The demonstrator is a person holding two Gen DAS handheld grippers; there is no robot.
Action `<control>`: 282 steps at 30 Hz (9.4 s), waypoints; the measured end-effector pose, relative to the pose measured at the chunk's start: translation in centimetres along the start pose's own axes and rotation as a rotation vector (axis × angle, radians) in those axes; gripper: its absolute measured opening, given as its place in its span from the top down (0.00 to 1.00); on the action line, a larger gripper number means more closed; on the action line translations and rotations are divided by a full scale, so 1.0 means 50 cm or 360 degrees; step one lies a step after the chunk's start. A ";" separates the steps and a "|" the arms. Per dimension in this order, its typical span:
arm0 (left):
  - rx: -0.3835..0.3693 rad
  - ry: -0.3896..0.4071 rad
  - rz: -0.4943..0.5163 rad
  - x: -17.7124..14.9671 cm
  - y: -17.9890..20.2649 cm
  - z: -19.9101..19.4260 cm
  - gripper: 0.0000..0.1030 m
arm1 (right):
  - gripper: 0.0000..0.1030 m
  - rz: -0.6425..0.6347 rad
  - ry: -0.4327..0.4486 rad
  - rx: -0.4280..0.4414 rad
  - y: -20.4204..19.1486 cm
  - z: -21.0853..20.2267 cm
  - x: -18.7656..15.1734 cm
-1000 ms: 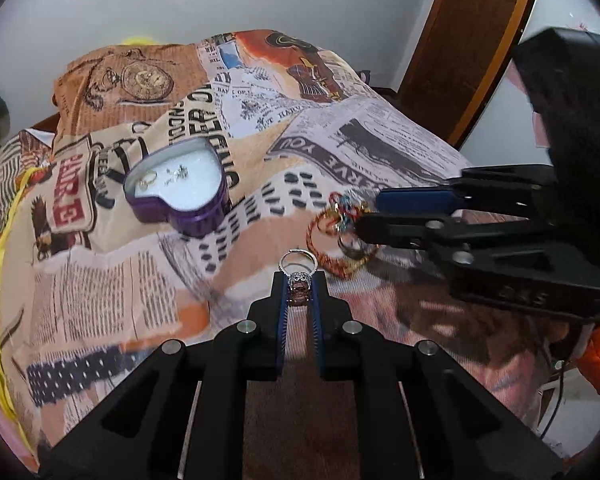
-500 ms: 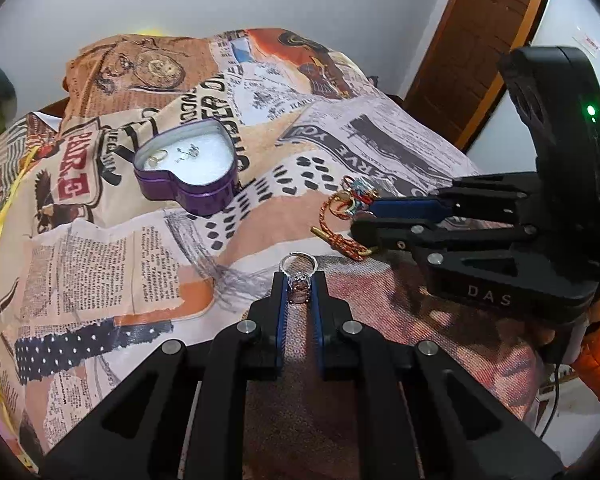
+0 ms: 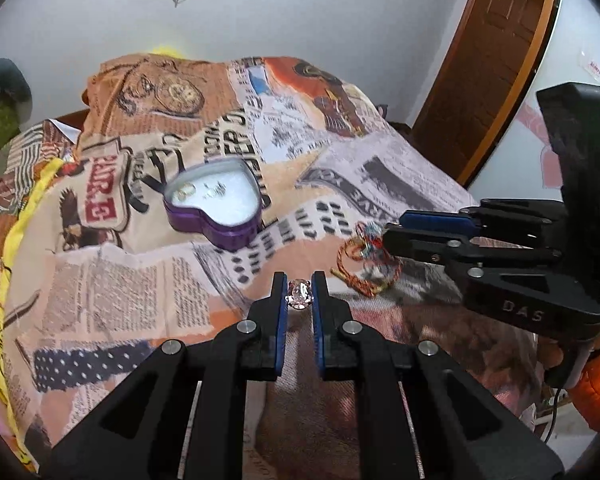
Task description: Organize jewelry
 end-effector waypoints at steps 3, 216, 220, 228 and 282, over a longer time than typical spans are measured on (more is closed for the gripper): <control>0.0014 0.0032 -0.0005 0.010 -0.011 -0.014 0.90 | 0.81 0.0006 0.0044 -0.0006 -0.005 -0.017 0.019; 0.0103 -0.0233 0.0219 0.055 0.071 0.141 0.95 | 0.61 0.0119 -0.0083 0.0097 0.114 0.029 -0.036; 0.0072 -0.0188 0.0201 0.064 0.070 0.117 0.95 | 0.61 0.0097 -0.0067 0.0087 0.106 0.021 -0.031; 0.0011 -0.0089 0.0127 0.074 0.045 0.056 0.95 | 0.61 0.0089 -0.0058 0.0089 0.094 0.021 -0.021; -0.0012 -0.0033 0.0032 0.016 -0.029 0.042 0.95 | 0.96 -0.0118 -0.0122 -0.0019 0.006 0.070 0.026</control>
Point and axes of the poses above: each gripper's, at about its wrist camera, not at the fingertips, and z roughly the way its jaws point, y to its right, x to its top, the point moved 10 cm from there along z, roughly the way its jaws point, and after that the axes turned 13 degrees about -y, right-handed, at the moved point
